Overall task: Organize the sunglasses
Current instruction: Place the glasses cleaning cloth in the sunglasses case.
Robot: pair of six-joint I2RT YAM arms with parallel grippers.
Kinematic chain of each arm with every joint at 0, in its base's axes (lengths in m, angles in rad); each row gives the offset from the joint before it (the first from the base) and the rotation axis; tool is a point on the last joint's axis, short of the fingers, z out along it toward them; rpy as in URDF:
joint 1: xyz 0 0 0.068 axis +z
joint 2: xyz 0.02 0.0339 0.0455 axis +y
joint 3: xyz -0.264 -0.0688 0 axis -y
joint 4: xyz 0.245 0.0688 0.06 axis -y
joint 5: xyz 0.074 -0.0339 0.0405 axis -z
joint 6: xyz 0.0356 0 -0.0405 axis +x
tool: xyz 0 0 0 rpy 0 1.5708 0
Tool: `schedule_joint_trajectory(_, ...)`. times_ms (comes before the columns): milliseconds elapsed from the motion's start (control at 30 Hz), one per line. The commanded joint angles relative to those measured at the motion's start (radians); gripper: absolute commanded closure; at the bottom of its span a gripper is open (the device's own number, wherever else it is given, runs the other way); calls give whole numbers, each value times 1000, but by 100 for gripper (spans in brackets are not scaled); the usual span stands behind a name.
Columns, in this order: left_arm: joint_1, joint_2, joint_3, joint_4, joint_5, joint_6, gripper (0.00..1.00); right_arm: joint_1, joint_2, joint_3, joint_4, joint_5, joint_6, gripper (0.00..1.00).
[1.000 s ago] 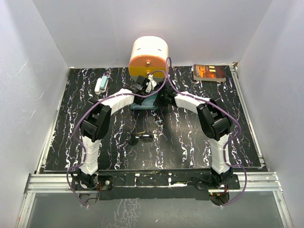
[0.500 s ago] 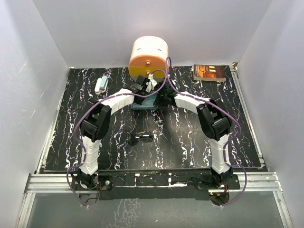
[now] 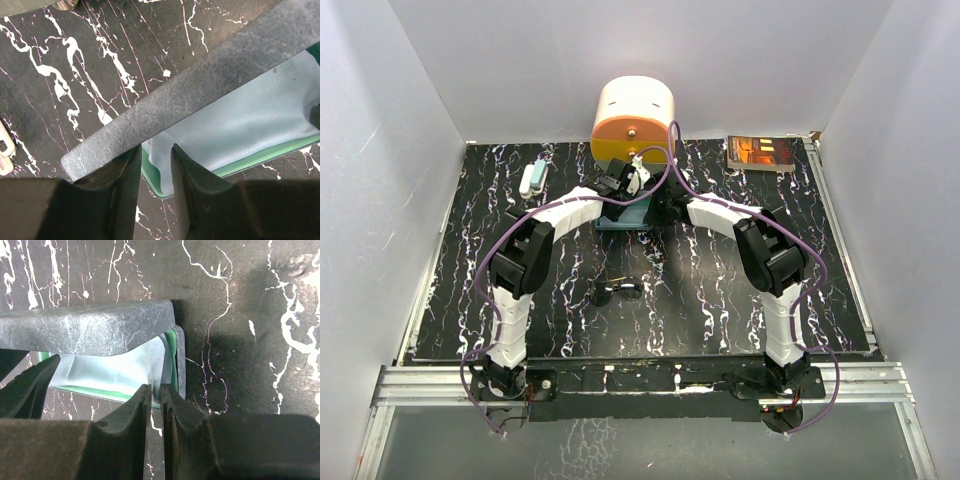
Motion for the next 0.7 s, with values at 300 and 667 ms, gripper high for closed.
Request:
schedule_joint_trajectory(300,7,-80,-20,-6,-4,-7,70,11,-82,-38,44,53,18,69)
schedule_joint_trajectory(667,7,-129,-62,2,11,-13,71,12,-102,-60,69,46,29,68)
